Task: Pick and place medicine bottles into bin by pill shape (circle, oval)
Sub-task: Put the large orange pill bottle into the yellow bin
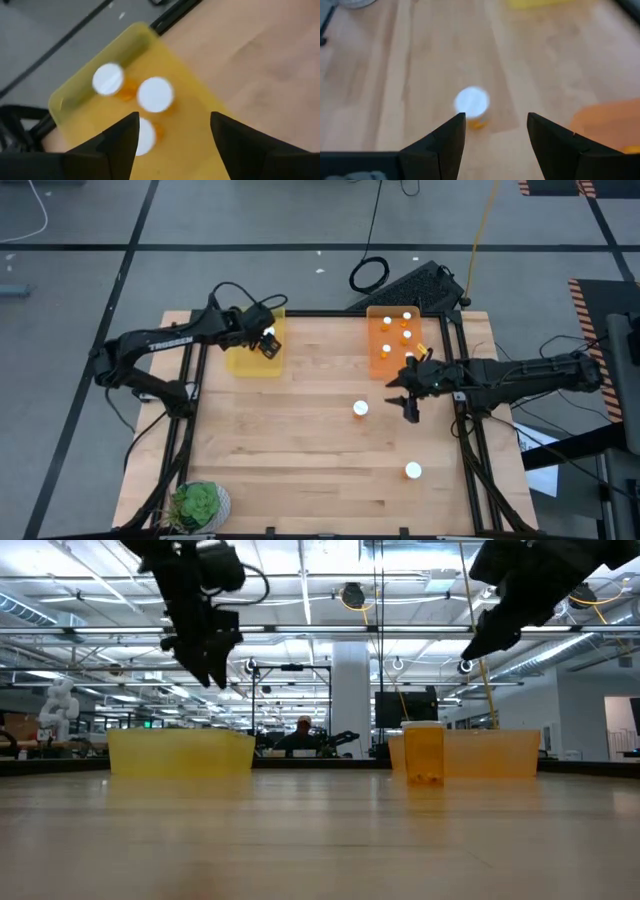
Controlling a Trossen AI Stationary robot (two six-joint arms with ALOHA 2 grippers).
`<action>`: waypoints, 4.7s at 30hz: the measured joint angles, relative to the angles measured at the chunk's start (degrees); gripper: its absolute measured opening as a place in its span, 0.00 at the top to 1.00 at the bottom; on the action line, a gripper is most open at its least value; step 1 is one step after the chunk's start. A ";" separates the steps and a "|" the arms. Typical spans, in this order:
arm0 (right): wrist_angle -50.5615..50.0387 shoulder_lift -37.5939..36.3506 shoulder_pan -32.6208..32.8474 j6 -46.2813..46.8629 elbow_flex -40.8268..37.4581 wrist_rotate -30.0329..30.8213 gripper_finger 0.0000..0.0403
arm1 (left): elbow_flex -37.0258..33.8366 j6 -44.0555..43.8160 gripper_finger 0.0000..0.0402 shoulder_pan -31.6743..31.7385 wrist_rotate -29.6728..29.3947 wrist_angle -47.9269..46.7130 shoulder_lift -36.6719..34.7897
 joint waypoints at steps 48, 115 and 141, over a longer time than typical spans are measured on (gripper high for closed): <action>63.05 31.96 12.07 5.21 -27.06 12.02 0.46 | -0.02 14.09 0.39 -20.33 6.18 24.14 -6.76; 36.06 39.45 -0.29 -7.83 4.55 -0.60 0.53 | 23.34 19.75 0.01 -26.80 17.16 16.18 26.32; 39.12 39.36 -0.76 -7.55 4.61 0.20 0.54 | 23.23 21.62 0.01 -27.04 18.20 18.39 27.64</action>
